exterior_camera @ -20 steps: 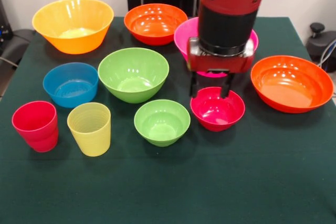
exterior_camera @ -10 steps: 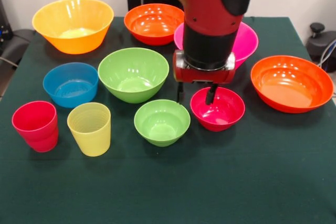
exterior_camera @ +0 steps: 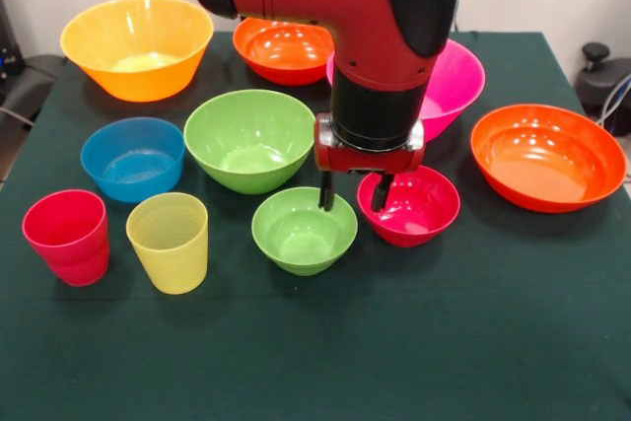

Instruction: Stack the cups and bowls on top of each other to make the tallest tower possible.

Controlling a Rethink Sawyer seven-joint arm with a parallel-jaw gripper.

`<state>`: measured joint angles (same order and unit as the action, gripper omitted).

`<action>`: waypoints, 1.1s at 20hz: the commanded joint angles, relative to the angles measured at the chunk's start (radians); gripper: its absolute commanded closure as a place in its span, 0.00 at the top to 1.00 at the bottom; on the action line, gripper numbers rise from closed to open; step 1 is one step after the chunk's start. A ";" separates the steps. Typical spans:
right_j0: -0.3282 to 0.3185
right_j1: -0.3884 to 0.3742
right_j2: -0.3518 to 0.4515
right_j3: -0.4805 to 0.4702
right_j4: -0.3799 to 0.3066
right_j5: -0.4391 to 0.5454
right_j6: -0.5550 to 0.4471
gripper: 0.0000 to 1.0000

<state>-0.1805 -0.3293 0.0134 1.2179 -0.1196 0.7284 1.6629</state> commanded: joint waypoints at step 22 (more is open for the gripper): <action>0.031 -0.087 0.060 0.273 -0.022 -0.167 0.126 1.00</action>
<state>-0.1551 -0.4807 0.0104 1.3637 -0.1212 0.6881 1.6629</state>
